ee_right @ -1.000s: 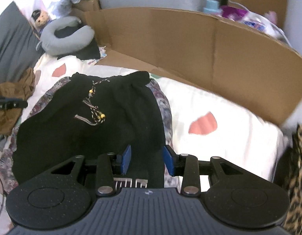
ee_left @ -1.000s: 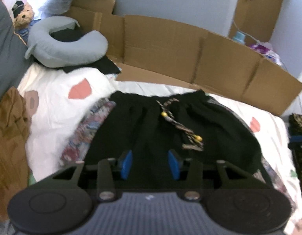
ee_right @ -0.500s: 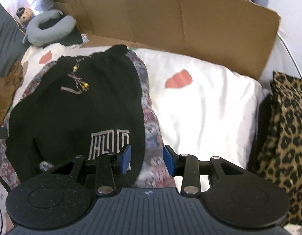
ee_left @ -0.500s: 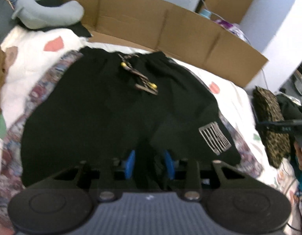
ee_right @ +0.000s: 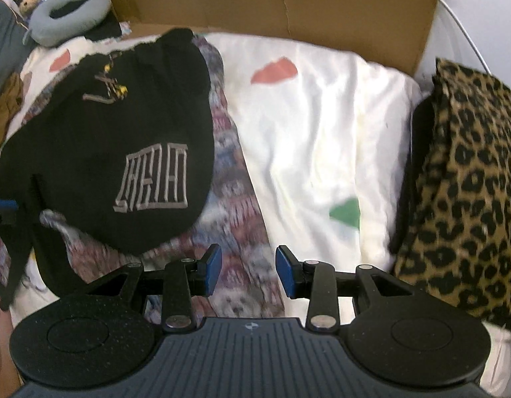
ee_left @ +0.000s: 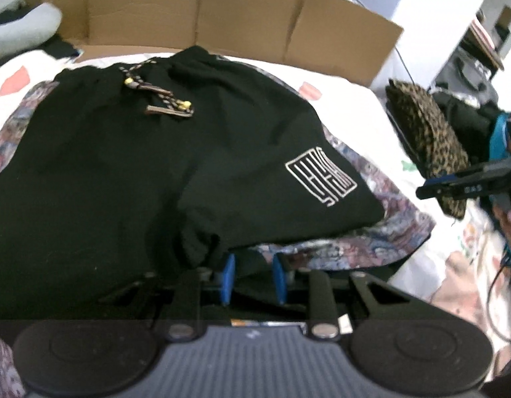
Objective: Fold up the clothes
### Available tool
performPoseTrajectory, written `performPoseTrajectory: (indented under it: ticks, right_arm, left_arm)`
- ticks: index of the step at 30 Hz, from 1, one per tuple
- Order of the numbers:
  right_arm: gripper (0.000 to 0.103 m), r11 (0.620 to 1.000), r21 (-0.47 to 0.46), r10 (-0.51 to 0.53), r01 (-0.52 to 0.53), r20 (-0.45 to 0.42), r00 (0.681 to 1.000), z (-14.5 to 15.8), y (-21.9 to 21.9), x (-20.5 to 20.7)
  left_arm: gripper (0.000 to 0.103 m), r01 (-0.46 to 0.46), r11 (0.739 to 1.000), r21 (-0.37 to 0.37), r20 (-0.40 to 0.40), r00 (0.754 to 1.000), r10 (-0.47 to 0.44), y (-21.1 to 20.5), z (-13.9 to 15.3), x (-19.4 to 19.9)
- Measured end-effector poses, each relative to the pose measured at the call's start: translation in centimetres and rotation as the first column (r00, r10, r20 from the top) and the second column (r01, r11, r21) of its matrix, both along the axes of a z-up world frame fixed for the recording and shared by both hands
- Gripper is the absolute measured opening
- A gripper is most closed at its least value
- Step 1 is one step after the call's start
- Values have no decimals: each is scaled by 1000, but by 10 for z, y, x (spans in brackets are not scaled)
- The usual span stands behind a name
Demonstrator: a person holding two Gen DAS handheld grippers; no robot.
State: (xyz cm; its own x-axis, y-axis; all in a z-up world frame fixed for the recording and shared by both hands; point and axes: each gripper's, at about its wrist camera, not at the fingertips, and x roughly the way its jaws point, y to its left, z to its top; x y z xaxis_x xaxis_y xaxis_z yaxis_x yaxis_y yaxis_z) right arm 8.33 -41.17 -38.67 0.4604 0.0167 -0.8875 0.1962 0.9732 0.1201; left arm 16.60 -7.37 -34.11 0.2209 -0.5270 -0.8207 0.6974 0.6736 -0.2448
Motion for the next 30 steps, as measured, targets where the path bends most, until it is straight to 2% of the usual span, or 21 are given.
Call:
performPoseTrajectory:
  ticks: [6,14,16,18,25,30]
  right_arm:
    - [43,1000,-16,-10,10,-39,999,-14,-10,-17]
    - [43,996,58,-57,61,-57,997,-36,-22,-28]
    - [42,997,65,-46,51,-66,997,-41,-19,-30]
    - [42,997,66,-34,39,-68,997,-42,-16,-31]
    - [42,996,80,-29,34,-58,998,-35,-18,-31]
    - [42,995,84,-39,43,-56,998,-36,-20,-30]
  left_arm:
    - [29,57,998,22,25,998,-57,-13,-11,-4]
    - [28,86,992,95,40,995,-90,-22,-33,-2]
    - [23,95,990,108,35,994,-99,-23,-38,-3]
    - [7,112,988,105,30,993,-116,-23,-38,-4]
    - [4,160,987,22,-24,987,-159,-9,-12,-9]
    - [4,177,978,-108,-142,971,-192,4,4,-2]
